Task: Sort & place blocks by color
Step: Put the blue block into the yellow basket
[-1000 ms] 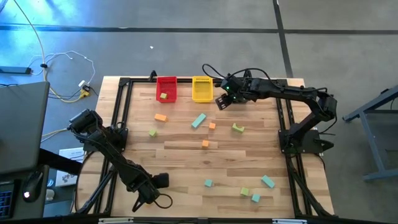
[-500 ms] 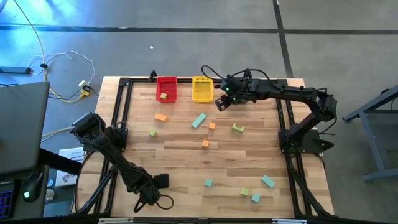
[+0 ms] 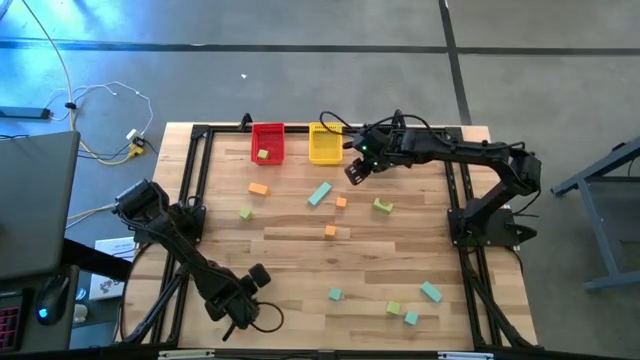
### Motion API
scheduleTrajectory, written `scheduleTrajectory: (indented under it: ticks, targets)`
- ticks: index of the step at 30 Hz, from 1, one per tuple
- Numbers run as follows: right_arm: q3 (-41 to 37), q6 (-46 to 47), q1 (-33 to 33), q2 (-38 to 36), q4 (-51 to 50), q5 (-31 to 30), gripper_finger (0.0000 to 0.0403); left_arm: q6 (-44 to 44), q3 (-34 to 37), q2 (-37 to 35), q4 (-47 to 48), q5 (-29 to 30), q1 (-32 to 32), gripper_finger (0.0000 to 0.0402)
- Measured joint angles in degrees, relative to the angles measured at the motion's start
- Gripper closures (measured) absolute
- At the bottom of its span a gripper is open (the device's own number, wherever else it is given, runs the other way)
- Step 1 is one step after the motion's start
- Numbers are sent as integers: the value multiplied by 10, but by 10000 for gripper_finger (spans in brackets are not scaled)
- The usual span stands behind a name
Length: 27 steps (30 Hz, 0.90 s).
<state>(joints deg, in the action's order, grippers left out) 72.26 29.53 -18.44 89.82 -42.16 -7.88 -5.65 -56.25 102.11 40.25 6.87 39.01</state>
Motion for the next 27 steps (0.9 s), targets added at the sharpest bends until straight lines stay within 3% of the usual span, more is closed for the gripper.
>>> scheduleTrajectory:
  ticks: [3,8,14,22,27]
  targets:
    - [0,-9,10,0,0,7,243,45,2,-15,0,19,-1,308]
    - [0,-15,27,0,-5,24,243,100,3,-54,-9,104,-15,308]
    - [0,-26,50,0,-21,43,243,115,2,-87,0,166,-48,308]
    - [0,-13,85,0,-41,45,243,96,1,-108,1,264,-150,308]
    - [0,6,106,0,-39,-4,243,88,1,-108,-5,334,-235,308]
